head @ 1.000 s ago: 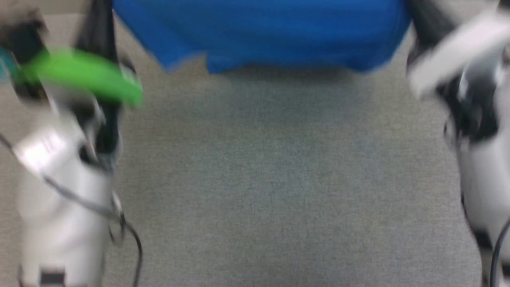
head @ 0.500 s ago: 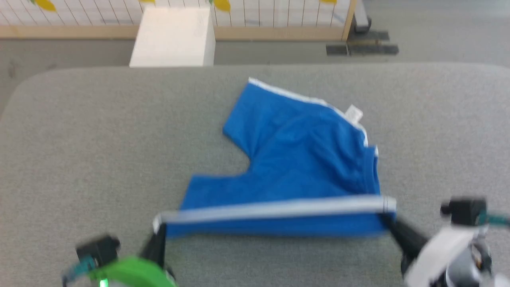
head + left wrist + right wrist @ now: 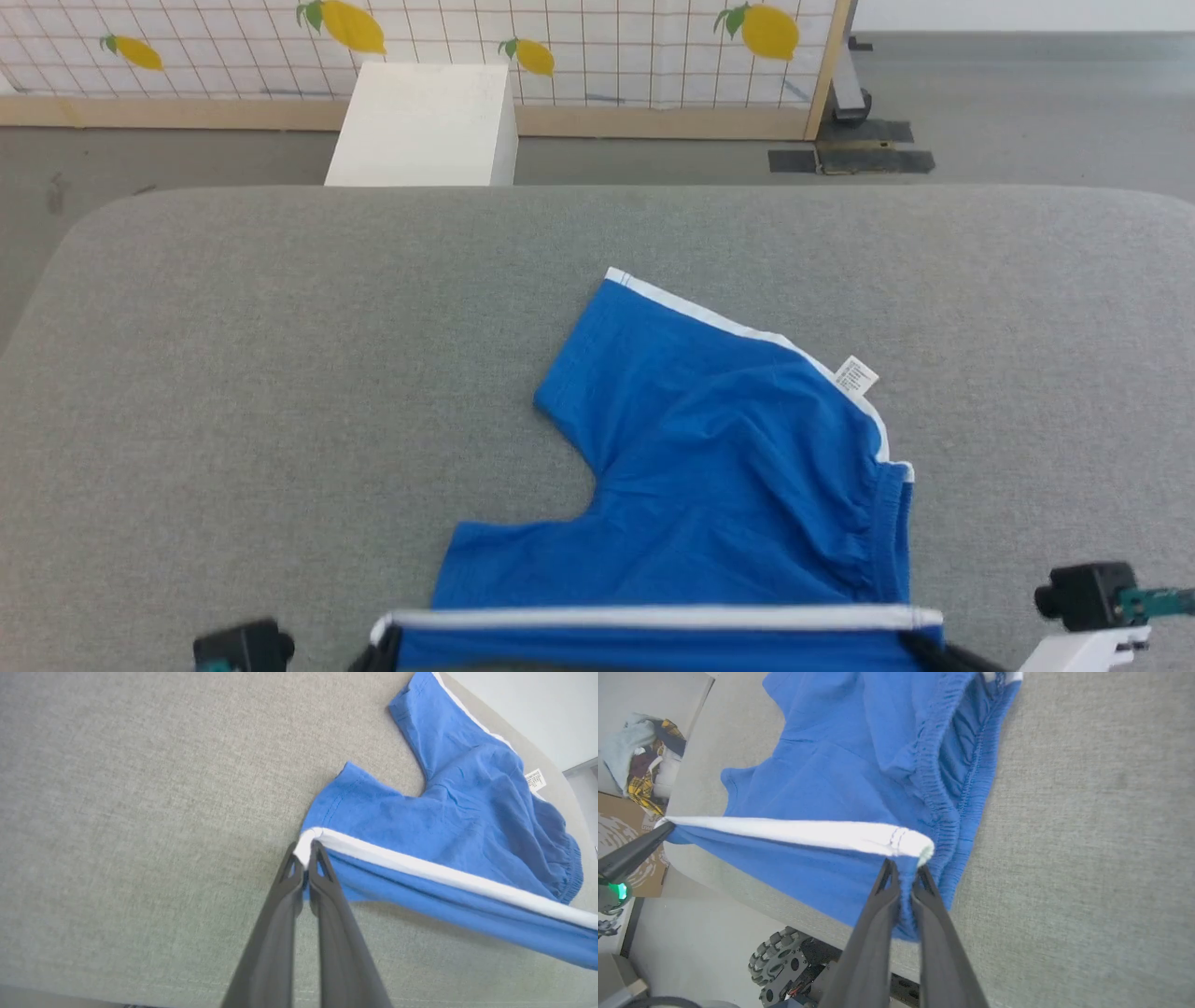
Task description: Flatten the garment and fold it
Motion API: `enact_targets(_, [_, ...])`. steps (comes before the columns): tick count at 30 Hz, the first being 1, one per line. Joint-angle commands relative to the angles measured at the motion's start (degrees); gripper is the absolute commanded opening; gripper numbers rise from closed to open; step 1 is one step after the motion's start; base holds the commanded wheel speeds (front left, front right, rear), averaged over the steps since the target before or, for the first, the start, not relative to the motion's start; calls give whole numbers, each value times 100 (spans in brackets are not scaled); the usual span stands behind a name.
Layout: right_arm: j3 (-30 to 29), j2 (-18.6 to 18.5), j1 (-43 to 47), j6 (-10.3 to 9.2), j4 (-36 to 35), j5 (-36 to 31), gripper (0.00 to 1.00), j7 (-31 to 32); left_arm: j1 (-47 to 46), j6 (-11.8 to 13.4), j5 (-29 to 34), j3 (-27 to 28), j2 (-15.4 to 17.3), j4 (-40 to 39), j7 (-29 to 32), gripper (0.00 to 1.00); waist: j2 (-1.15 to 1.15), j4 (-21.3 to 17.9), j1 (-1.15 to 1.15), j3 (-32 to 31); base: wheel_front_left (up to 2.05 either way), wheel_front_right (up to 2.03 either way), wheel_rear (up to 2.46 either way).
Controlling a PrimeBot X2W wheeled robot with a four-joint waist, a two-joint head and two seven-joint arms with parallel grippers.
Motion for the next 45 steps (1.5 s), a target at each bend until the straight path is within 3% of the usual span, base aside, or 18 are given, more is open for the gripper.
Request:
enact_targets(1, [-156,45,-168,-12,-67,-81,0,-7,-339,1,66,32,135,-46,42,0,0,-24,1,79,0,0,0])
enact_targets(8, [-543,376,-1000,-12,-198,-329,0,150,-2242,-468,155,-188,383,401,504,0,0,-192,1,524,0,0,0])
enact_targets(12, [-617,452,-1560,-12,-85,-464,0,263,-3579,-849,196,-387,465,1210,815,0,0,-353,1,873,0,0,0])
enact_targets(20, [-734,764,-2479,-12,425,-800,0,310,-5590,-1249,360,-747,269,2927,1150,0,0,-792,1,1565,0,0,0])
enact_targets(27, [-808,898,-2918,-12,734,-885,0,104,-6575,-1390,479,-852,94,3846,1025,0,0,-1085,1,1969,0,0,0])
enact_targets(40, [-435,904,-3168,-12,1117,-797,0,-46,-7099,-1406,553,-898,20,4948,734,0,0,-1357,1,2186,0,0,0])
enact_targets(41, [-393,904,-3176,-12,1108,-769,27,-87,-7109,-1405,551,-895,15,5019,696,29,0,-1352,1,2174,0,0,0])
enact_targets(42, [-366,902,-3176,-12,1096,-746,50,-133,-7120,-1396,557,-889,12,5068,640,100,0,-1340,1,2155,0,0,0])
enact_targets(43, [-355,894,-3167,-12,1079,-732,100,-200,-7128,-1379,551,-868,-7,5116,547,100,0,-1320,1,2125,0,0,0])
enact_targets(45, [-357,889,-3130,-12,1011,-710,100,-347,-7132,-1374,538,-834,-27,5180,376,100,0,-1272,1,2044,0,0,0])
